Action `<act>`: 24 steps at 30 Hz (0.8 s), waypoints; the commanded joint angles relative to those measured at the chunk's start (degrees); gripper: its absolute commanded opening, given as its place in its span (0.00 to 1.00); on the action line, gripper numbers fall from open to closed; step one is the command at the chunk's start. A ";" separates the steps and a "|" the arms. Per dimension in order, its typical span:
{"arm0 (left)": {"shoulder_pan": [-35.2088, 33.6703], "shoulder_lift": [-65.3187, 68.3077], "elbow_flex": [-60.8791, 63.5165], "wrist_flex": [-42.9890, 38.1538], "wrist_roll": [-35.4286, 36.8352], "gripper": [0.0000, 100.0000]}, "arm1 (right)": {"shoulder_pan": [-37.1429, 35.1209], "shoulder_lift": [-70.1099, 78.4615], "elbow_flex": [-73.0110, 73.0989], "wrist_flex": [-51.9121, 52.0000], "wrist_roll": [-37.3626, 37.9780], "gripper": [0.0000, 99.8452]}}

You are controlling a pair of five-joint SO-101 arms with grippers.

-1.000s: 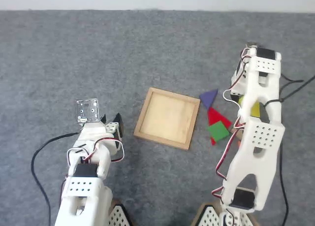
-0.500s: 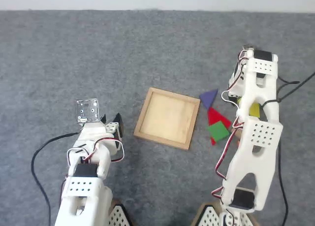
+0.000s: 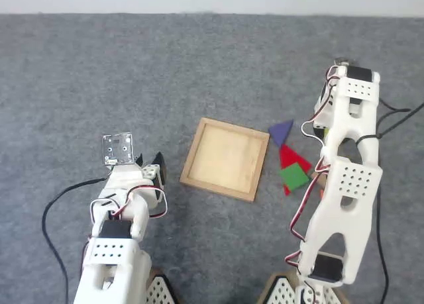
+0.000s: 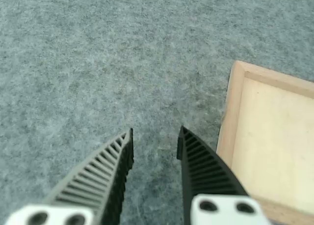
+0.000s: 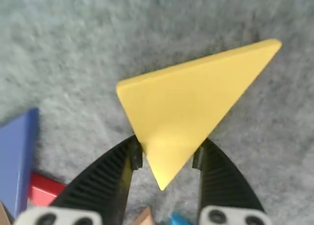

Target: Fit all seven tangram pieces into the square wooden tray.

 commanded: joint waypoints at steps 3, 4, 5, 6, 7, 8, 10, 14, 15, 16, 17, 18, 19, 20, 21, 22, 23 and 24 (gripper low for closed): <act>-0.35 -0.79 -0.66 0.26 0.53 0.15 | 0.57 -0.84 -5.89 4.70 0.53 0.12; -0.35 -0.79 -0.66 0.26 0.53 0.15 | 1.01 -0.84 -7.74 6.46 0.53 0.12; -0.35 -0.79 -0.66 0.26 0.53 0.15 | 1.19 -0.84 -10.29 8.04 0.53 0.12; -0.35 -0.79 -0.66 0.26 0.53 0.15 | 1.36 -0.84 -13.36 9.36 0.53 0.12; -0.35 -0.79 -0.66 0.26 0.53 0.15 | 1.27 -0.75 -16.35 10.42 0.26 0.12; -0.35 -0.79 -0.66 0.26 0.53 0.15 | 1.10 -0.75 -19.16 10.86 -0.88 0.13; -0.35 -0.79 -0.66 0.26 0.53 0.15 | 0.57 -0.13 -23.47 10.77 -4.48 0.19; -0.35 -0.79 -0.66 0.26 0.53 0.15 | -1.45 1.71 -25.23 8.13 -14.07 0.38; -0.35 -0.79 -0.66 0.26 0.53 0.15 | -1.89 2.42 -25.23 6.99 -17.05 0.37; -0.35 -0.79 -0.66 0.26 0.53 0.15 | -2.15 3.03 -25.23 5.85 -19.78 0.36; -0.35 -0.79 -0.66 0.26 0.53 0.15 | -2.24 3.65 -25.23 4.62 -22.59 0.33; -0.35 -0.79 -0.66 0.26 0.53 0.15 | -2.33 4.09 -25.23 3.47 -26.11 0.31; -0.35 -0.79 -0.66 0.26 0.53 0.15 | -2.42 4.44 -25.23 2.42 -29.80 0.29; -0.35 -0.79 -0.66 0.26 0.53 0.15 | -2.42 4.79 -25.23 1.54 -32.70 0.29; -0.35 -0.79 -0.66 0.26 0.53 0.15 | -2.42 4.97 -25.23 1.01 -34.02 0.29; -0.35 -0.79 -0.66 0.26 0.53 0.15 | -2.42 5.14 -25.23 0.75 -33.85 0.29; -0.35 -0.79 -0.66 0.26 0.53 0.15 | -2.51 5.32 -25.23 0.48 -33.93 0.29; -0.35 -0.79 -0.66 0.26 0.53 0.15 | -2.51 5.41 -25.05 0.22 -34.46 0.29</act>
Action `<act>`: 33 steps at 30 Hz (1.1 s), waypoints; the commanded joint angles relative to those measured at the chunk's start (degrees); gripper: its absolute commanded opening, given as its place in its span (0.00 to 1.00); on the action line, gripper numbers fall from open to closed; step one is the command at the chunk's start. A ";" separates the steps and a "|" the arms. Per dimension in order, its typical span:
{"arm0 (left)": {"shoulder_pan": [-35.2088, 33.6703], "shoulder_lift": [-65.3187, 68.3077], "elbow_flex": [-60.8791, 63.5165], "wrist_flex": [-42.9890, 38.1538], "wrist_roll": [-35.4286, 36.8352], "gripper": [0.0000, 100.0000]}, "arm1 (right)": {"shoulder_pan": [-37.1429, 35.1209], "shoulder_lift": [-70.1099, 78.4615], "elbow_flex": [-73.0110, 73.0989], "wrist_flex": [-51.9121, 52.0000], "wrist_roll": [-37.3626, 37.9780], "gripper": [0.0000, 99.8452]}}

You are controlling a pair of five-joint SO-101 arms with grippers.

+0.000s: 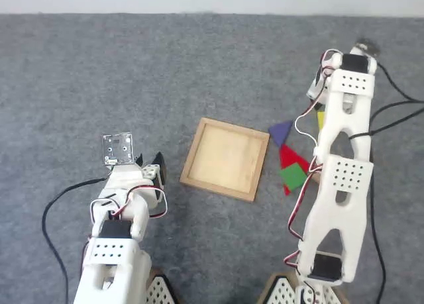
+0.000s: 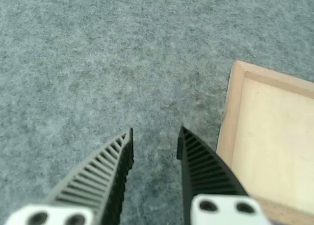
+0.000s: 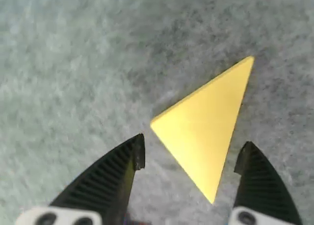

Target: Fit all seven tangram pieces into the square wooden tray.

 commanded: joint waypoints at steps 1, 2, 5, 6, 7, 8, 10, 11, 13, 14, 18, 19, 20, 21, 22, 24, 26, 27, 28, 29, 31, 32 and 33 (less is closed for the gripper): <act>-0.35 -0.79 -0.66 0.26 0.53 0.15 | -0.57 -0.92 -2.90 -2.33 -4.22 0.29; -0.35 -0.79 -0.66 0.26 0.53 0.15 | -0.40 -0.40 -2.90 -2.42 -5.36 0.29; -0.35 -0.79 -0.66 0.26 0.53 0.15 | -0.31 1.89 -3.16 -3.12 -6.42 0.31; -0.35 -0.79 -0.66 0.26 0.53 0.15 | -0.57 2.68 -3.16 -3.47 -6.42 0.34; -0.35 -0.79 -0.66 0.26 0.53 0.15 | -0.92 3.56 -3.16 -3.65 -6.33 0.37; -0.35 -0.79 -0.66 0.26 0.53 0.15 | -1.45 4.35 -3.16 -3.74 -6.33 0.42; -0.35 -0.79 -0.66 0.26 0.53 0.15 | -2.24 5.05 -3.25 -3.65 -6.51 0.48; -0.35 -0.79 -0.66 0.26 0.53 0.15 | -2.51 5.05 -3.25 -3.38 -6.59 0.48; -0.35 -0.79 -0.66 0.26 0.53 0.15 | -2.77 5.14 -3.25 -3.47 -6.68 0.47; -0.35 -0.79 -0.66 0.26 0.53 0.15 | -2.77 5.32 -3.25 -3.56 -6.77 0.46; -0.35 -0.79 -0.66 0.26 0.53 0.15 | -2.33 5.67 -3.25 -3.65 -6.86 0.40; -0.35 -0.79 -0.66 0.26 0.53 0.15 | -2.24 5.76 -3.25 -3.74 -6.86 0.40; -0.35 -0.79 -0.66 0.26 0.53 0.15 | -2.24 5.76 -3.16 -3.74 -6.95 0.39; -0.35 -0.79 -0.66 0.26 0.53 0.15 | -2.24 5.76 -3.16 -3.74 -7.12 0.38; -0.35 -0.79 -0.66 0.26 0.53 0.15 | -2.33 5.76 -3.16 -3.82 -8.26 0.38; -0.35 -0.79 -0.66 0.26 0.53 0.15 | -2.33 5.85 -2.99 -4.53 -12.13 0.38; -0.35 -0.79 -0.66 0.26 0.53 0.15 | -2.15 5.85 -2.90 -4.53 -15.38 0.38; -0.35 -0.79 -0.66 0.26 0.53 0.15 | -2.07 5.85 -2.90 -4.53 -16.35 0.38; -0.35 -0.79 -0.66 0.26 0.53 0.15 | -1.89 5.85 -2.90 -4.53 -17.32 0.38; -0.35 -0.79 -0.66 0.26 0.53 0.15 | -1.71 5.85 -2.90 -4.53 -17.85 0.38; -0.35 -0.79 -0.66 0.26 0.53 0.15 | -1.36 5.85 -3.08 -4.70 -18.64 0.38; -0.35 -0.79 -0.66 0.26 0.53 0.15 | -1.19 5.85 -3.08 -5.23 -18.64 0.38; -0.35 -0.79 -0.66 0.26 0.53 0.15 | -0.84 5.85 -2.99 -5.49 -18.55 0.38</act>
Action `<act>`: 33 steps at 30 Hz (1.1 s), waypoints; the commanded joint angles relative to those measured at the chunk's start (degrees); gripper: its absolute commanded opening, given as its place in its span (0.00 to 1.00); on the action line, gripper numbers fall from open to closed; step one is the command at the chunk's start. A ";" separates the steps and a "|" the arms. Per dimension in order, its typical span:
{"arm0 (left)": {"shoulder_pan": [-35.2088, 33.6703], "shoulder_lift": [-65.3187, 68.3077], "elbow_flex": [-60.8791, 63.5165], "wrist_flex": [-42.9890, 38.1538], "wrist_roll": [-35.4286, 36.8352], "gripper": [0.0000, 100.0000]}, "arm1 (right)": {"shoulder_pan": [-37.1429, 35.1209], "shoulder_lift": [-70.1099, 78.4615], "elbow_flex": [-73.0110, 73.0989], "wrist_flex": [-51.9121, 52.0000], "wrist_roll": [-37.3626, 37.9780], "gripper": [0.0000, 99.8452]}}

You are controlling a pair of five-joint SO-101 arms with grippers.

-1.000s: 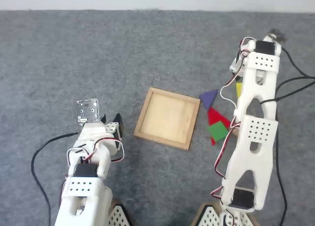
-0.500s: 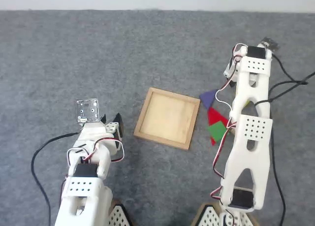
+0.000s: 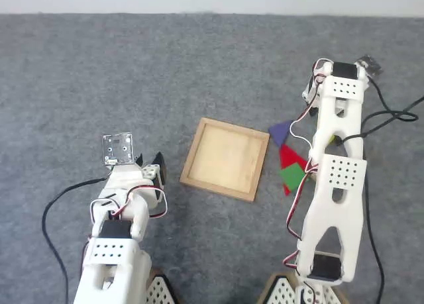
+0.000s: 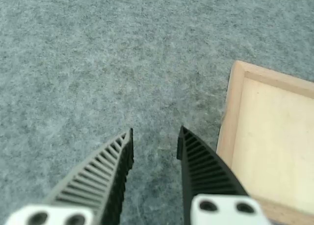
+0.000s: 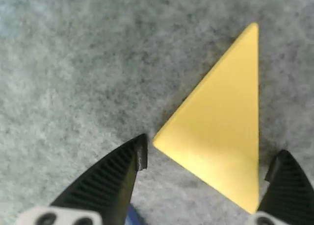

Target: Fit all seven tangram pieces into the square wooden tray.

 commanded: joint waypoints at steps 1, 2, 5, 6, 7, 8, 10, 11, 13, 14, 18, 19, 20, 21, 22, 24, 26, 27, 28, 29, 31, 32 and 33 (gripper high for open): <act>-0.35 -0.79 -0.66 0.26 0.53 0.15 | 0.75 -0.40 -2.64 -1.98 -1.49 0.38; -0.35 -0.79 -0.66 0.26 0.53 0.15 | 0.84 -0.40 -2.64 -2.07 -1.49 0.38; -0.35 -0.79 -0.66 0.26 0.53 0.15 | 1.98 -0.57 -2.81 -1.80 -1.49 0.38; -0.35 -0.79 -0.66 0.26 0.53 0.15 | 2.42 -0.66 -2.81 -1.89 -1.49 0.37; -0.35 -0.79 -0.66 0.26 0.53 0.15 | 2.86 -0.57 -2.81 -2.07 -1.49 0.37; -0.35 -0.79 -0.66 0.26 0.53 0.15 | 3.12 -0.48 -2.81 -2.07 -1.49 0.37; -0.35 -0.79 -0.66 0.26 0.53 0.15 | 3.21 -0.48 -2.81 -2.07 -1.14 0.37; -0.35 -0.79 -0.66 0.26 0.53 0.15 | 3.21 -0.48 -2.81 -1.89 -1.14 0.37; -0.35 -0.79 -0.66 0.26 0.53 0.15 | 2.86 -0.48 -2.73 -1.63 -1.05 0.37; -0.35 -0.79 -0.66 0.26 0.53 0.15 | 2.77 -0.48 -2.64 -1.54 -1.05 0.37; -0.35 -0.79 -0.66 0.26 0.53 0.15 | 2.68 -0.48 -2.55 0.13 -0.97 0.37; -0.35 -0.79 -0.66 0.26 0.53 0.15 | 2.68 -0.48 -2.55 0.66 -0.97 0.37; -0.35 -0.79 -0.66 0.26 0.53 0.15 | 2.68 -0.48 -2.55 1.01 -0.97 0.37; -0.35 -0.79 -0.66 0.26 0.53 0.15 | 2.68 -0.48 -2.55 1.19 -0.97 0.37; -0.35 -0.79 -0.66 0.26 0.53 0.15 | 2.68 -0.48 -2.55 1.54 -0.97 0.37; -0.35 -0.79 -0.66 0.26 0.53 0.15 | 2.68 -0.48 -2.55 1.98 -0.97 0.37; -0.35 -0.79 -0.66 0.26 0.53 0.15 | 2.86 -0.48 -2.64 2.86 -1.05 0.34; -0.35 -0.79 -0.66 0.26 0.53 0.15 | 2.86 -0.48 -2.73 3.12 -1.05 0.31; -0.35 -0.79 -0.66 0.26 0.53 0.15 | 2.86 -0.48 -2.73 3.30 -1.05 0.27; -0.35 -0.79 -0.66 0.26 0.53 0.15 | 2.86 -0.48 -2.73 3.38 -1.05 0.23; -0.35 -0.79 -0.66 0.26 0.53 0.15 | 2.86 -0.48 -2.73 3.38 -0.09 0.17; -0.35 -0.79 -0.66 0.26 0.53 0.15 | 2.86 -0.48 -2.81 3.30 1.14 0.17; -0.35 -0.79 -0.66 0.26 0.53 0.15 | 2.86 -0.48 -2.81 3.38 2.02 0.17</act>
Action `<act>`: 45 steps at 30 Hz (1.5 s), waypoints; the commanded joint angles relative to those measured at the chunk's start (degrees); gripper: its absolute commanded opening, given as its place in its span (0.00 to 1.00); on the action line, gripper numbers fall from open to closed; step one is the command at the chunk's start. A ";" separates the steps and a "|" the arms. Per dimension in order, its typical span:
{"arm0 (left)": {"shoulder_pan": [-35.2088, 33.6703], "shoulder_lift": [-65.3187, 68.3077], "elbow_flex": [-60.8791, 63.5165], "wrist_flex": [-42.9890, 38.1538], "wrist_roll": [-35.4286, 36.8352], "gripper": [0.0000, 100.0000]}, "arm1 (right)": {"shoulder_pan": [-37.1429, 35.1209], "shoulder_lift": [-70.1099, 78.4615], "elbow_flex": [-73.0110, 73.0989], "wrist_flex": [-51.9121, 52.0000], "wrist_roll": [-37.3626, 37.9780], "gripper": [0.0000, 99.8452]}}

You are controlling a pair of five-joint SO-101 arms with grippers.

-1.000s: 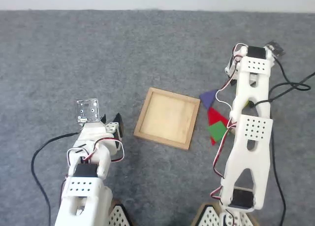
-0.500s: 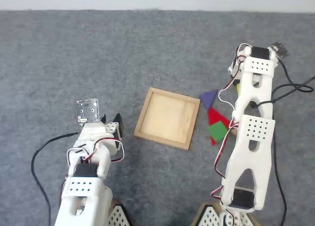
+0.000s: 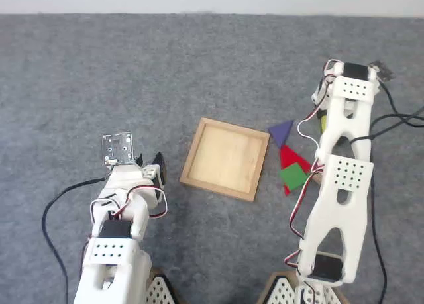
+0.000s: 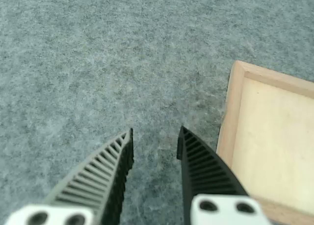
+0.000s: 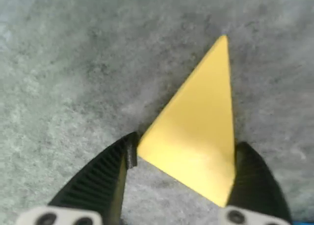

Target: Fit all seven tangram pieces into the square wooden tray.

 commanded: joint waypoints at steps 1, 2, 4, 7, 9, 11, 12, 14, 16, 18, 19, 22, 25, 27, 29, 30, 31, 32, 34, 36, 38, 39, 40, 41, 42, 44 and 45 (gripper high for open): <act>-0.35 -0.79 -0.66 0.26 0.53 0.15 | 0.13 -0.31 -2.81 0.40 2.90 0.18; -0.35 -0.79 -0.66 0.26 0.53 0.15 | 0.13 -0.31 -2.73 0.40 3.08 0.18; -0.35 -0.79 -0.66 0.26 0.53 0.15 | 0.13 -0.31 -2.73 0.57 3.25 0.18; -0.35 -0.79 -0.66 0.26 0.53 0.15 | -0.22 -1.10 -3.08 2.59 5.10 0.18; -0.35 -0.79 -0.66 0.26 0.53 0.15 | -2.15 -2.07 -5.63 5.23 8.44 0.18; -0.35 -0.79 -0.66 0.26 0.53 0.15 | -3.91 -3.30 -9.14 9.10 12.31 0.18; -0.35 -0.79 -0.66 0.26 0.53 0.15 | -4.97 -4.09 -10.11 9.80 14.42 0.18; -0.35 -0.79 -0.66 0.26 0.53 0.15 | -6.11 -5.93 -10.55 9.80 18.37 0.18; -0.35 -0.79 -0.66 0.26 0.53 0.15 | -6.64 -7.78 -10.20 9.89 20.57 0.18; -0.35 -0.79 -0.66 0.26 0.53 0.15 | -7.34 -10.33 -7.56 9.98 22.42 0.18; -0.35 -0.79 -0.66 0.26 0.53 0.15 | -7.87 -12.18 -5.36 9.98 23.74 0.18; -0.35 -0.79 -0.66 0.26 0.53 0.15 | -9.80 -20.26 4.75 9.98 26.64 0.18; -0.35 -0.79 -0.66 0.26 0.53 0.15 | -12.35 -32.13 17.85 9.89 28.75 0.19; -0.35 -0.79 -0.66 0.26 0.53 0.15 | -14.20 -40.75 27.08 9.80 30.51 0.19; -0.35 -0.79 -0.66 0.26 0.53 0.15 | -16.31 -48.40 36.40 9.63 31.82 0.19; -0.35 -0.79 -0.66 0.26 0.53 0.15 | -17.45 -51.82 40.70 9.54 32.26 0.19; -0.35 -0.79 -0.66 0.26 0.53 0.15 | -18.77 -54.64 44.92 9.54 32.79 0.19; -0.35 -0.79 -0.66 0.26 0.53 0.15 | -20.00 -57.19 48.53 9.36 33.58 0.19; -0.35 -0.79 -0.66 0.26 0.53 0.15 | -21.76 -61.05 54.59 8.04 34.81 0.19; -0.35 -0.79 -0.66 0.26 0.53 0.15 | -22.81 -63.34 59.25 5.76 34.99 0.19; -0.35 -0.79 -0.66 0.26 0.53 0.15 | -24.13 -64.40 62.77 3.12 34.46 0.19; -0.35 -0.79 -0.66 0.26 0.53 0.15 | -25.54 -64.48 64.26 1.80 34.99 0.19; -0.35 -0.79 -0.66 0.26 0.53 0.15 | -27.56 -64.48 65.58 0.66 35.52 0.19; -0.35 -0.79 -0.66 0.26 0.53 0.15 | -29.41 -64.48 67.16 -0.75 36.48 0.19; -0.35 -0.79 -0.66 0.26 0.53 0.15 | -31.43 -64.57 68.92 -2.59 37.89 0.19; -0.35 -0.79 -0.66 0.26 0.53 0.15 | -35.38 -64.84 71.91 -5.67 44.13 0.19; -0.35 -0.79 -0.66 0.26 0.53 0.15 | -37.05 -64.66 72.88 -6.37 48.53 0.19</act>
